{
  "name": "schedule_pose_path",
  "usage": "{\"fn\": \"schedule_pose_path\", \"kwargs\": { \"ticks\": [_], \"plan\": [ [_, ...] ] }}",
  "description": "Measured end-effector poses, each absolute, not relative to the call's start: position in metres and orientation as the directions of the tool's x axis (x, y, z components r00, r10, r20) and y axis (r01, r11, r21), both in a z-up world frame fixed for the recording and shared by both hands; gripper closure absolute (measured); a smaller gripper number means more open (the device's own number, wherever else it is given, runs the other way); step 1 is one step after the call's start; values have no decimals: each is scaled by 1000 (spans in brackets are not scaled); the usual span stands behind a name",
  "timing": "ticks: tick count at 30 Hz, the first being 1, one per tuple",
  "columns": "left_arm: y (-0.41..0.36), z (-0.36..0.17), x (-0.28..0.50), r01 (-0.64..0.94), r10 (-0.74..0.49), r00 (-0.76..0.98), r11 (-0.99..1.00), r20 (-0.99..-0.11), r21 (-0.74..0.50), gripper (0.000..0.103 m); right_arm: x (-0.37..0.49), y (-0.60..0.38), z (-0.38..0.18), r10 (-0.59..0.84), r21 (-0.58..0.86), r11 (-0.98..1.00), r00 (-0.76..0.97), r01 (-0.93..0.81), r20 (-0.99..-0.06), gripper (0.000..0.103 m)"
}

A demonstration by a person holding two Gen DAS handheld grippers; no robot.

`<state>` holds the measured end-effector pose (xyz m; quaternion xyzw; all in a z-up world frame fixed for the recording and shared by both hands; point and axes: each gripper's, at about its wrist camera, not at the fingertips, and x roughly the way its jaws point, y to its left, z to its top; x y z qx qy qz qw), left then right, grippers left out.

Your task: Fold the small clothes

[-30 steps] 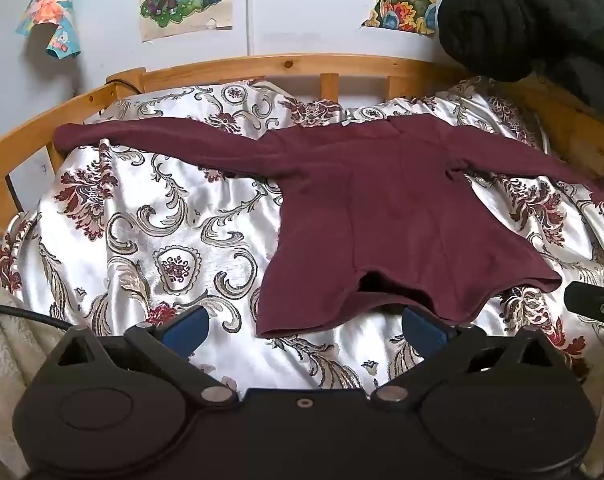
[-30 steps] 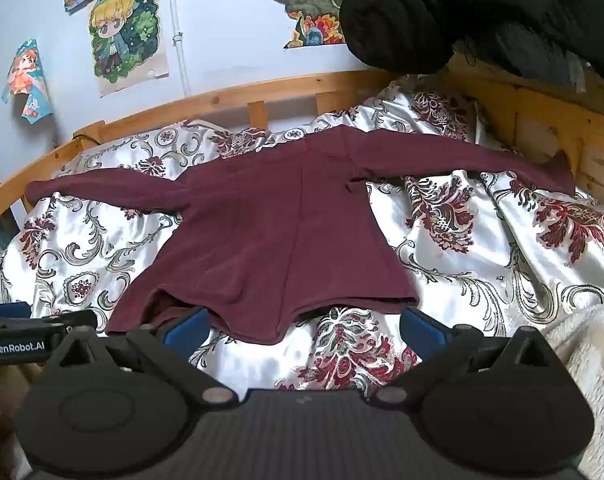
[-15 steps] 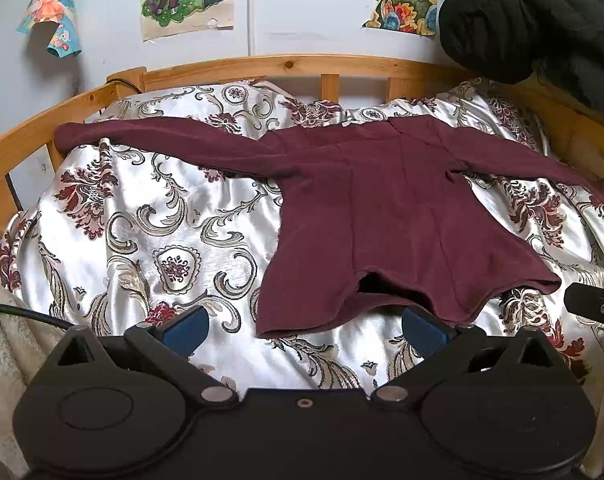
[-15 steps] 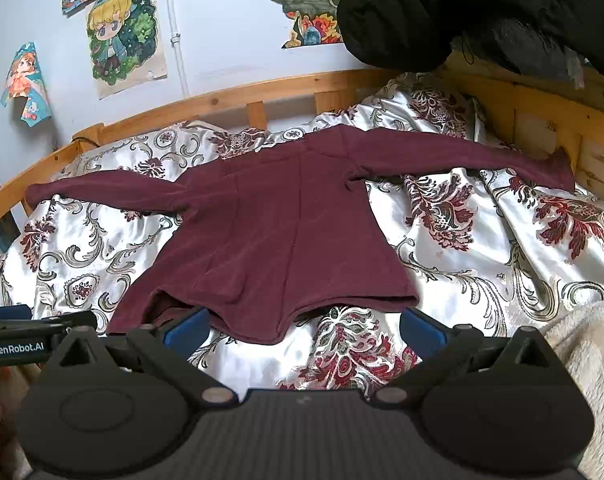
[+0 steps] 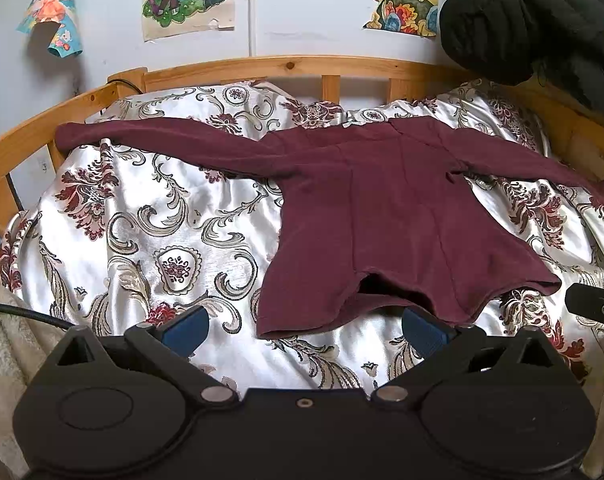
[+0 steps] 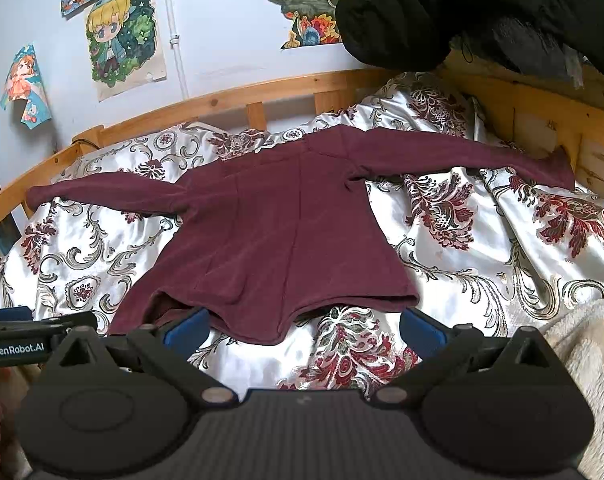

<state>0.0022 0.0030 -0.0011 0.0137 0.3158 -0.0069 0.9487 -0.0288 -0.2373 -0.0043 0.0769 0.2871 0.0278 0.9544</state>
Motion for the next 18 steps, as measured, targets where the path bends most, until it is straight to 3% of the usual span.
{"fn": "schedule_pose_path", "kwargs": {
  "ticks": [18],
  "plan": [
    [3, -1, 2, 22, -5, 801, 1000, -598, 21, 1, -27, -239, -4, 100, 168, 986, 834, -9, -543, 0]
  ]
}}
